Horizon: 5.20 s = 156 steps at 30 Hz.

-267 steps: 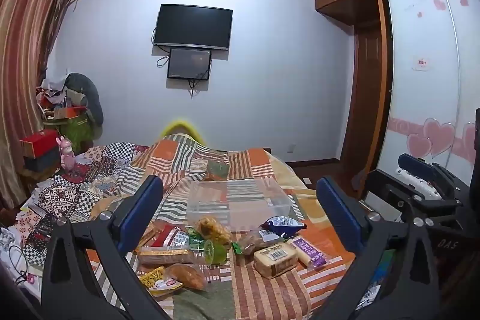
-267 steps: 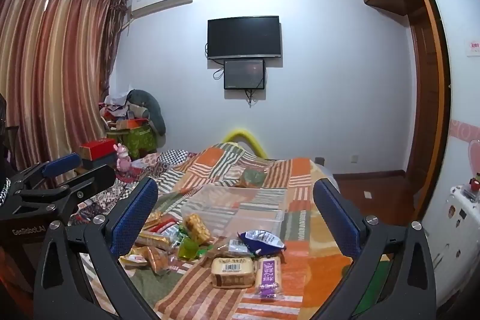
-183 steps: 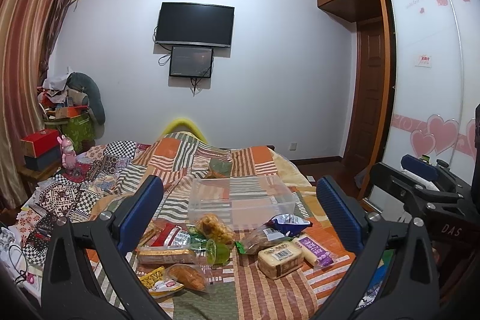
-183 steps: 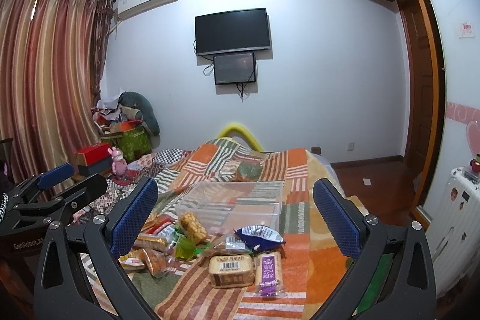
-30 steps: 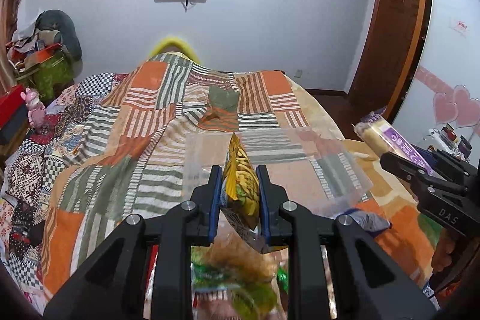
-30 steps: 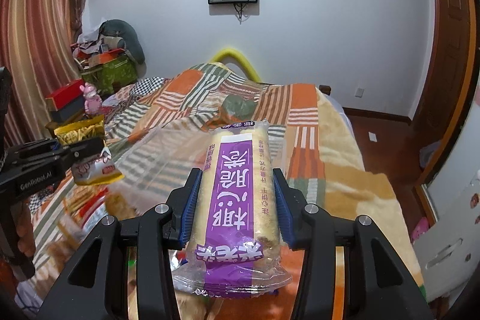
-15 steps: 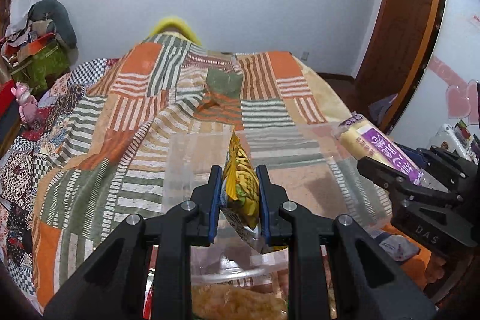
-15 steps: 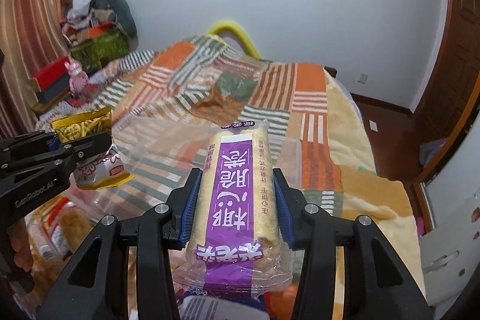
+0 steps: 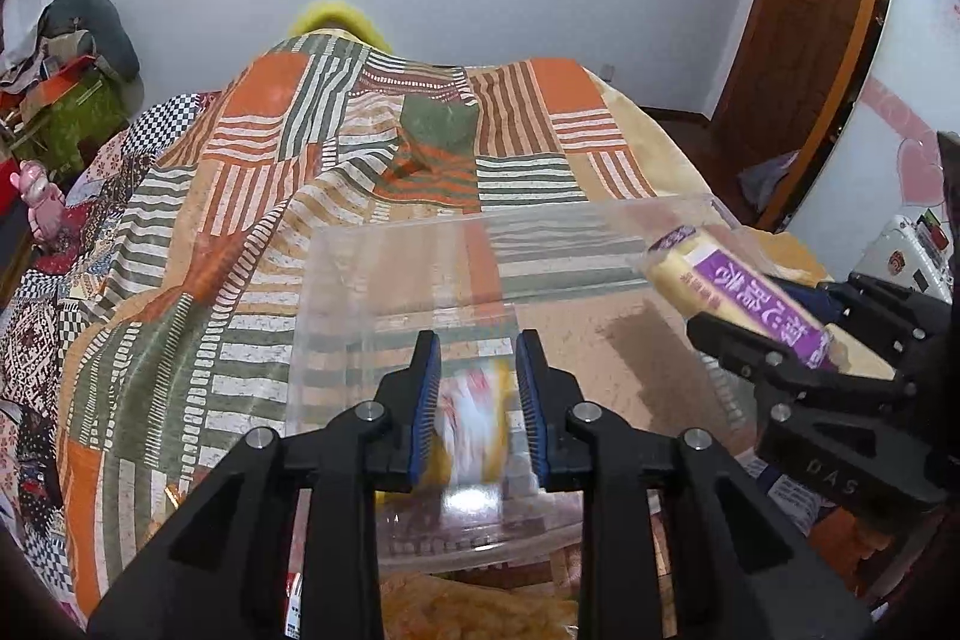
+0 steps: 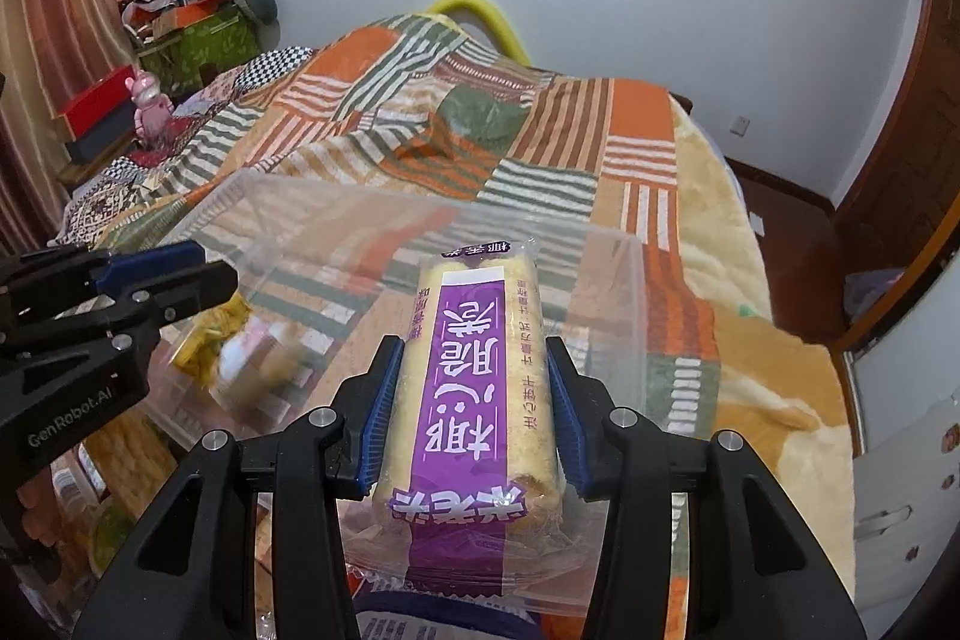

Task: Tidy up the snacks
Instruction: 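Carry both snacks into the clear plastic box and open both tools, then move left tool to the orange pastry bag while right tool approaches the square bread package, then close left tool on the orange pastry bag while right tool grasps the square bread package, then carry both packages into the clear plastic box and open both tools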

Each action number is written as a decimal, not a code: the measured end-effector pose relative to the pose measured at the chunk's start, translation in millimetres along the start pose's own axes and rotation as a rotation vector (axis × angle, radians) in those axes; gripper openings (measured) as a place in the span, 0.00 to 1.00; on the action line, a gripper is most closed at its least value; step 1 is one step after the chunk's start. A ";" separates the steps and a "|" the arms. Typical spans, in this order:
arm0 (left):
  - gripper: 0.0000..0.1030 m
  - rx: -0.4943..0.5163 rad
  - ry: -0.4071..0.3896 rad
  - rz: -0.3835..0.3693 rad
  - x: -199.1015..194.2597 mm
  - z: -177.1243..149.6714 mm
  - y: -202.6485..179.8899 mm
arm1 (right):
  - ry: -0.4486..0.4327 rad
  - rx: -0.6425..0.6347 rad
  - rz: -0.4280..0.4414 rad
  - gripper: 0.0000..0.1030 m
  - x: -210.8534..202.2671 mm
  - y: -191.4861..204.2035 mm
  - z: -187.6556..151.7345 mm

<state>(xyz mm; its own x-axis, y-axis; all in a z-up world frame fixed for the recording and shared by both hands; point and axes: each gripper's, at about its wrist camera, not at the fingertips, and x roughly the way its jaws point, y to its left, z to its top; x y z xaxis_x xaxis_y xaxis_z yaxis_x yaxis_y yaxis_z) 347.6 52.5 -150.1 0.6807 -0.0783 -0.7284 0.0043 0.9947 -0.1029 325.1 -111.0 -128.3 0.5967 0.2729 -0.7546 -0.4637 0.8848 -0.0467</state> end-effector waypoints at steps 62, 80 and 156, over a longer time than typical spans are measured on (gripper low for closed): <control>0.75 -0.088 0.137 0.068 -98.8 -204.6 63.9 | 0.077 0.011 0.066 0.90 -57.6 69.1 -125.9; 0.53 -0.119 0.060 0.055 -140.7 -196.9 72.8 | -0.002 -0.010 0.087 0.74 -86.5 69.5 -121.0; 0.61 0.029 -0.080 -0.022 -74.2 -5.3 16.6 | -0.122 -0.019 0.056 0.74 -61.2 17.0 -2.2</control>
<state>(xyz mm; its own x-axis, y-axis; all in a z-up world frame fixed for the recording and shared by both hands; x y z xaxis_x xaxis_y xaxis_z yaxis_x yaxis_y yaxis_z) 293.3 74.5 -101.3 0.7366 -0.0960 -0.6694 0.0409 0.9944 -0.0976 279.2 -113.4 -84.3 0.6446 0.3663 -0.6711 -0.5098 0.8601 -0.0201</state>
